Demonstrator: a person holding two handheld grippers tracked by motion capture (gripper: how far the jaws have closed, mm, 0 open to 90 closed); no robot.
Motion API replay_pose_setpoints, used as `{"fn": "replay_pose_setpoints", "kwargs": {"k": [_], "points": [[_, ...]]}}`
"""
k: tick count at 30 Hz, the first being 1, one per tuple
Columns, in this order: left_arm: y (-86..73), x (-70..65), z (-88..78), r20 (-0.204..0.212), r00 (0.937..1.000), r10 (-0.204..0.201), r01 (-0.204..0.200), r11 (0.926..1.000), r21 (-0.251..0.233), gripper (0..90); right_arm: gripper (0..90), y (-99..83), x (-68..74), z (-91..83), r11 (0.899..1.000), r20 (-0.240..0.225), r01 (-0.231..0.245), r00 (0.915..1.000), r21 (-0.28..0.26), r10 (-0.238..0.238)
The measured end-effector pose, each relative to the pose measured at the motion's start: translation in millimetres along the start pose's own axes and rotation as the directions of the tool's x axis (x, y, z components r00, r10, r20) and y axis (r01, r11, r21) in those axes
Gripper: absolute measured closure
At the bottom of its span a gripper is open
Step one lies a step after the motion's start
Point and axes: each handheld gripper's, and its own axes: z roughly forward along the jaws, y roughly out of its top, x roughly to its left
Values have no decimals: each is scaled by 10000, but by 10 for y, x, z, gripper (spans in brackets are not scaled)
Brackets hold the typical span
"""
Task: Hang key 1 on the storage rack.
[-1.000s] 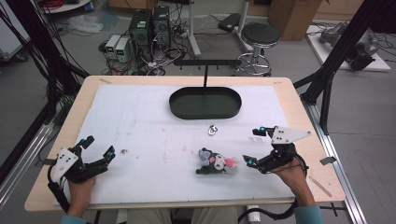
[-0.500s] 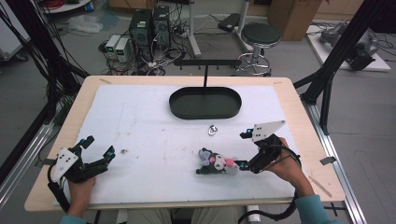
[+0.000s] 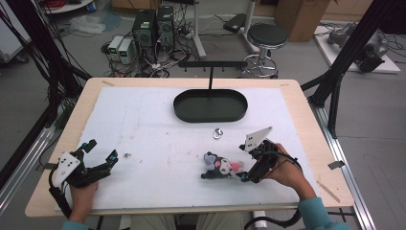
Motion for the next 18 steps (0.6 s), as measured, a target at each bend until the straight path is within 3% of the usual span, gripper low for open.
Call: {"fn": "replay_pose_setpoints", "kwargs": {"k": [9,18], "points": [[0,0,0,-1,10000,3,-3,10000,4,135,17,17,8,189,9948,-167,173,9997,1004,-157],[0,2,1,-8,10000,-22,22,10000,6,135,55,15,-23,265,9897,-381,127,9992,1423,-74]]}}
